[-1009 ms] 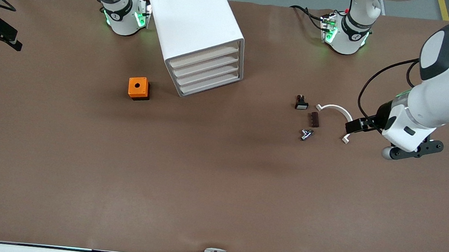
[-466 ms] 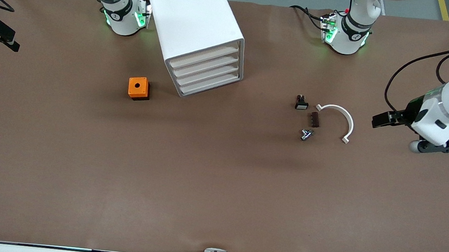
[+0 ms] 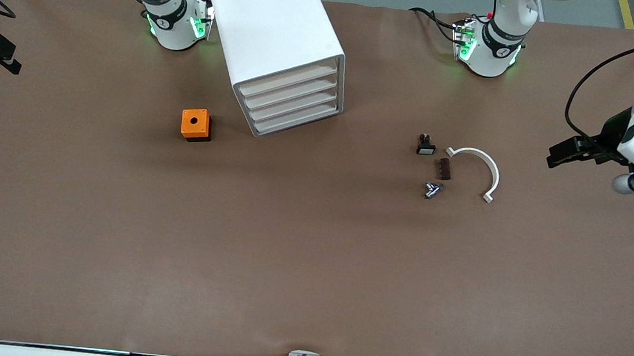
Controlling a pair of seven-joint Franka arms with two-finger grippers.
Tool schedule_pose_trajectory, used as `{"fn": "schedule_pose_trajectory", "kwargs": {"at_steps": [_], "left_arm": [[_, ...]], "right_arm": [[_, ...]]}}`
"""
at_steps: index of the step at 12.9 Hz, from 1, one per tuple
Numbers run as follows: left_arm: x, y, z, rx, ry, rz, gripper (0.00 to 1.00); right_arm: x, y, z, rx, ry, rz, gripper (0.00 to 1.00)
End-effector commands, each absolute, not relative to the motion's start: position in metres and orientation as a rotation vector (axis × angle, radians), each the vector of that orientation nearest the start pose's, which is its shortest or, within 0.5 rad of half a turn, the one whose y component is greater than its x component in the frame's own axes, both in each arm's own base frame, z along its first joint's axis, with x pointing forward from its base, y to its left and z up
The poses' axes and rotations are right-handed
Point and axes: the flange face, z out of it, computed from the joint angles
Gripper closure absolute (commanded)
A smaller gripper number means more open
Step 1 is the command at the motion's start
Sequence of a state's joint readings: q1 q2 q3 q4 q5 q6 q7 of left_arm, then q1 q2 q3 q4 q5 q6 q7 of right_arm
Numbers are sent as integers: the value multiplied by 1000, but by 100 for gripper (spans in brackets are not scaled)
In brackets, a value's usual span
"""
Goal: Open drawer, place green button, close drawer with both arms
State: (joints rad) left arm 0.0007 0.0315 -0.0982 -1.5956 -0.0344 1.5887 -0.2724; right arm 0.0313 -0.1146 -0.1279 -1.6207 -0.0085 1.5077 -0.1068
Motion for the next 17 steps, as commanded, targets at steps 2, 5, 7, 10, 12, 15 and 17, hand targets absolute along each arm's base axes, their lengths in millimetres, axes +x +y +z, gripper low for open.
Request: {"fn": "schedule_pose_trajectory", "kwargs": {"at_steps": [2,5,7,10,12,15,17], "left_arm": [[558,-48,622,-3148,-259,-15,0],[557,-43,626,-3154,-184,-21,0],[558,-36,633,-3156,-179,-45,0],[558,-26,643,-3163,-131,-79,0],[560,-31,647,-3161,-140,-94,0],[561,-30,646,-3160,-133,-92,0],[560,-32,646,-3160,-123,-92,0]], "right_arm": [[502,-59,659,-3141,-22,-23,0],[502,-59,660,-3126,-21,-30,0],[501,-63,660,-3114,-3,-30,0],[501,-60,661,-3114,-12,-32,0],[501,-58,662,-3113,-17,-33,0],[501,-54,663,-3114,-32,-37,0],[500,-55,664,-3115,-29,-42,0]]}}
